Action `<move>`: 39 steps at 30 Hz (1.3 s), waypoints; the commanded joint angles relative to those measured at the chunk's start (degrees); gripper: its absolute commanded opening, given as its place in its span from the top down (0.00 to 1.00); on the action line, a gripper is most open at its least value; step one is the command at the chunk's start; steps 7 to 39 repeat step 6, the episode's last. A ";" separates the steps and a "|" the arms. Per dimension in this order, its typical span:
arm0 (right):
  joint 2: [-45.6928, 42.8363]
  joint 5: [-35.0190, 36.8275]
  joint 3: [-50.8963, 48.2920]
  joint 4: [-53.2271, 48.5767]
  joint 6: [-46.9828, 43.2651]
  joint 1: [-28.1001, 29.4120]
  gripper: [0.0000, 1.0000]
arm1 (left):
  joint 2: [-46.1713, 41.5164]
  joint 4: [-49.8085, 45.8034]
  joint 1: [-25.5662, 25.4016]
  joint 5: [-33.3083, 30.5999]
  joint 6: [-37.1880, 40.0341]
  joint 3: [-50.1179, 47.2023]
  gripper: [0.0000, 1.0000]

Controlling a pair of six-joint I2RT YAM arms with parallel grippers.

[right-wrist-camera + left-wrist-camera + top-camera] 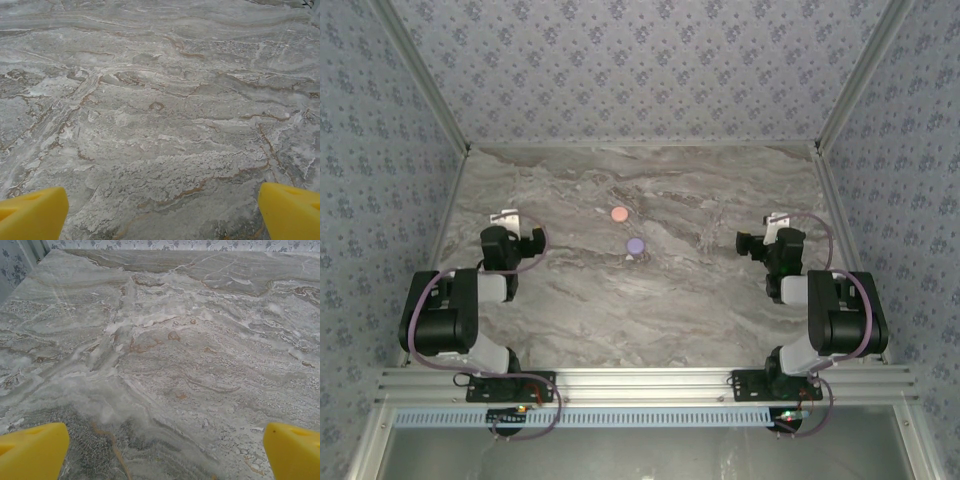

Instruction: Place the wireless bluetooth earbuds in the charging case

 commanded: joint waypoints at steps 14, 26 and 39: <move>0.33 1.01 1.20 1.04 -0.05 0.24 0.00 | 0.10 -0.18 -0.20 -0.69 -0.47 0.90 0.01; 0.33 1.01 1.20 1.04 -0.05 0.24 0.00 | 0.10 -0.18 -0.20 -0.69 -0.47 0.90 0.01; 0.33 1.01 1.20 1.04 -0.05 0.24 0.00 | 0.10 -0.18 -0.20 -0.69 -0.47 0.90 0.01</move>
